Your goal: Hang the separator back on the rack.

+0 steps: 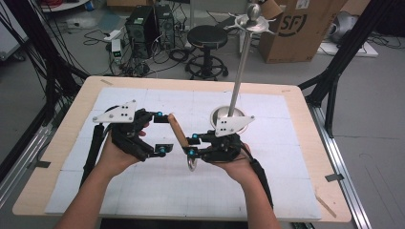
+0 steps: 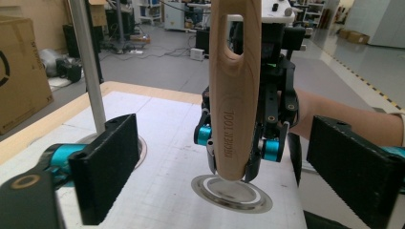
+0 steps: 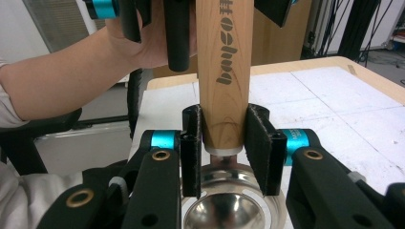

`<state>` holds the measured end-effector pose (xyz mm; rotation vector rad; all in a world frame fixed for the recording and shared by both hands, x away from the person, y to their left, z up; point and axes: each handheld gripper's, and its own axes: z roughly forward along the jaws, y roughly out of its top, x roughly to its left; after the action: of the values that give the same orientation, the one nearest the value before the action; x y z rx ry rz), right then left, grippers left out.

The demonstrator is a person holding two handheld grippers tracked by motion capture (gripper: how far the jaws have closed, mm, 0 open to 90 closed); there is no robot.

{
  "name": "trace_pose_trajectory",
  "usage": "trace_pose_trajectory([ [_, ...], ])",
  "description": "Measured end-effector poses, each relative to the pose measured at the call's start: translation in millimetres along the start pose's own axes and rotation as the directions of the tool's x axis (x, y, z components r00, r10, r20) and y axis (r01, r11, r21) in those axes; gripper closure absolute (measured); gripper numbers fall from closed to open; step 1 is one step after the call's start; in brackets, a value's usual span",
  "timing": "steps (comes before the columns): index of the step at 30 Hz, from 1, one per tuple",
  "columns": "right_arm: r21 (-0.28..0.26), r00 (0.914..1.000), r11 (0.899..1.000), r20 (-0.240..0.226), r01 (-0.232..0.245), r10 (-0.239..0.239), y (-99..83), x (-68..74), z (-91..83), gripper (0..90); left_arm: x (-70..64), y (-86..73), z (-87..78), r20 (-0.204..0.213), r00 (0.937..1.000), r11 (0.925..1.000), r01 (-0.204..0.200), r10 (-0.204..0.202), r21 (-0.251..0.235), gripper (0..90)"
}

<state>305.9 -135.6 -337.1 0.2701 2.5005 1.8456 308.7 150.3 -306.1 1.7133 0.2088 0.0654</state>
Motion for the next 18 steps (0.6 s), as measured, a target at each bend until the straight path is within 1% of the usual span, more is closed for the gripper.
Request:
trace_pose_trajectory([
  [3,-0.005,1.0000,1.000,-0.002,0.002,-0.002,-0.1,-0.2,1.0,68.1,-0.8,-0.3,1.6,0.015,0.9999,1.0000,0.000,0.000,-0.008,16.9],
  [4,-0.001,1.0000,1.000,-0.003,-0.001,0.001,-0.1,0.0,1.3,68.1,-0.7,-0.2,2.0,0.020,0.9998,1.0000,-0.006,0.006,-0.007,18.2],
  [7,0.003,1.0000,1.000,-0.004,0.002,-0.001,-0.2,0.2,2.7,68.1,-1.5,0.2,3.4,0.026,0.9996,0.9999,-0.014,0.014,-0.005,24.7],
  [11,0.004,1.0000,1.000,-0.007,0.004,-0.004,0.0,0.5,3.8,68.1,-2.6,0.6,6.0,0.038,0.9992,0.9998,-0.014,0.015,-0.011,29.8],
  [18,-0.001,0.9999,1.000,-0.011,0.003,-0.003,0.6,2.0,4.3,68.1,-2.5,-1.1,12.1,0.044,0.9988,0.9998,-0.021,0.021,-0.002,36.9],
])
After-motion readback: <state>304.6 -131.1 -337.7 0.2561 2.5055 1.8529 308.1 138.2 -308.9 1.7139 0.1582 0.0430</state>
